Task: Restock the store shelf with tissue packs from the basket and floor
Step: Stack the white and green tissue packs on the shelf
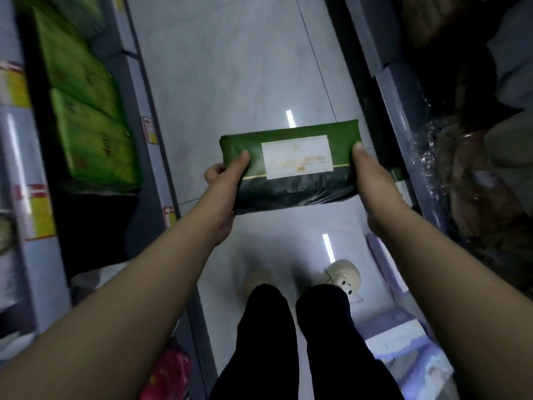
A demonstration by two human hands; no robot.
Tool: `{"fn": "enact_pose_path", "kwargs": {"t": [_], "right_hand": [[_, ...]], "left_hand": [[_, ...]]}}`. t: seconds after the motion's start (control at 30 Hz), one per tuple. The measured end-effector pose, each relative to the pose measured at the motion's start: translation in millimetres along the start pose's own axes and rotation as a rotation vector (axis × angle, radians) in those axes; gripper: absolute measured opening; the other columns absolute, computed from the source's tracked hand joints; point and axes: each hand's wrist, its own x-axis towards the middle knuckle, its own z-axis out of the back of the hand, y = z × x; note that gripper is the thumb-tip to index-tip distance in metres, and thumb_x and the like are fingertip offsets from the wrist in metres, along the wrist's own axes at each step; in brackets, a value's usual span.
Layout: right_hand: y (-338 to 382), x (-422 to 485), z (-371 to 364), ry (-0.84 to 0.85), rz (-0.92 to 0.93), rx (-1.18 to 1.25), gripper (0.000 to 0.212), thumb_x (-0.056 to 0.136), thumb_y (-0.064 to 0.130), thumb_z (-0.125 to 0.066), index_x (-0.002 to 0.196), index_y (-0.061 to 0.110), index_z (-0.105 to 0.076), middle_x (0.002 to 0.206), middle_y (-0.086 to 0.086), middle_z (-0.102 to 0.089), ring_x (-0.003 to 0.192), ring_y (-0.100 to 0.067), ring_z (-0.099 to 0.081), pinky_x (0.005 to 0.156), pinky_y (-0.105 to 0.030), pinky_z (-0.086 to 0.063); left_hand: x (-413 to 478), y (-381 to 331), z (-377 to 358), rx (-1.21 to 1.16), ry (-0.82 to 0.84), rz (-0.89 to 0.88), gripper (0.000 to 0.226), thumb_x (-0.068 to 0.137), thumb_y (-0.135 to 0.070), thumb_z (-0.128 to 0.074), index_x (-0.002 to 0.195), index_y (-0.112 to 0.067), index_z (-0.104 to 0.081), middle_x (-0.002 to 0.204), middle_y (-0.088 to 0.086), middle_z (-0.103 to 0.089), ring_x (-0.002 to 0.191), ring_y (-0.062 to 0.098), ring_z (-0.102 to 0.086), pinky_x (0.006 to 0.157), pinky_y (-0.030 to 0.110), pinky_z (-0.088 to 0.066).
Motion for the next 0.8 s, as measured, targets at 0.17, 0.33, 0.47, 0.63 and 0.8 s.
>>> {"fn": "enact_pose_path", "kwargs": {"t": [0.17,0.33,0.47,0.63,0.8], "right_hand": [[115,-91,-25,0.168,0.182,0.012,0.017,0.097,0.042,-0.052,0.094,0.028,-0.062,0.099,0.014,-0.068,0.092,-0.001,-0.065,0.084,-0.023,-0.048],[229,-183,-47,0.266,0.401,-0.012,0.021,0.097,0.039,-0.052,0.113,0.028,-0.061,0.105,0.011,-0.068,0.091,0.003,-0.065,0.076,-0.015,-0.047],[297,-235,-65,0.362,0.537,0.015,0.031,0.098,0.038,-0.051,0.123,0.022,-0.061,0.107,0.008,-0.069,0.093,-0.001,-0.065,0.072,-0.013,-0.046],[371,-279,-88,0.565,0.693,-0.006,0.021,0.098,0.036,-0.050,0.117,0.030,-0.058,0.105,0.014,-0.065,0.089,0.007,-0.059,0.062,-0.005,-0.044],[422,-329,-114,0.807,0.826,-0.028,0.040,0.093,0.044,-0.056,0.128,0.023,-0.057,0.124,0.001,-0.064,0.108,-0.010,-0.061,0.086,-0.024,-0.050]], "left_hand": [[-108,-71,50,-0.164,-0.083,-0.253,0.090,0.063,-0.048,-0.074,0.138,-0.021,-0.031,0.125,0.005,-0.059,0.108,0.021,-0.062,0.094,0.041,-0.050],[-223,-145,92,-0.262,-0.173,-0.484,0.087,0.075,-0.041,-0.071,0.144,-0.019,-0.023,0.136,0.004,-0.053,0.117,0.020,-0.058,0.098,0.036,-0.047],[-299,-193,117,-0.344,-0.286,-0.678,0.059,0.090,-0.025,-0.063,0.138,-0.015,-0.031,0.130,0.007,-0.057,0.112,0.019,-0.061,0.093,0.036,-0.050],[-370,-227,132,-0.397,-0.493,-0.846,0.022,0.096,-0.018,-0.055,0.113,-0.023,-0.043,0.116,0.001,-0.061,0.104,0.016,-0.062,0.086,0.033,-0.050],[-442,-240,141,-0.487,-0.771,-0.987,0.036,0.089,-0.030,-0.065,0.119,-0.028,-0.046,0.112,-0.005,-0.062,0.099,0.010,-0.061,0.081,0.028,-0.045]]}}
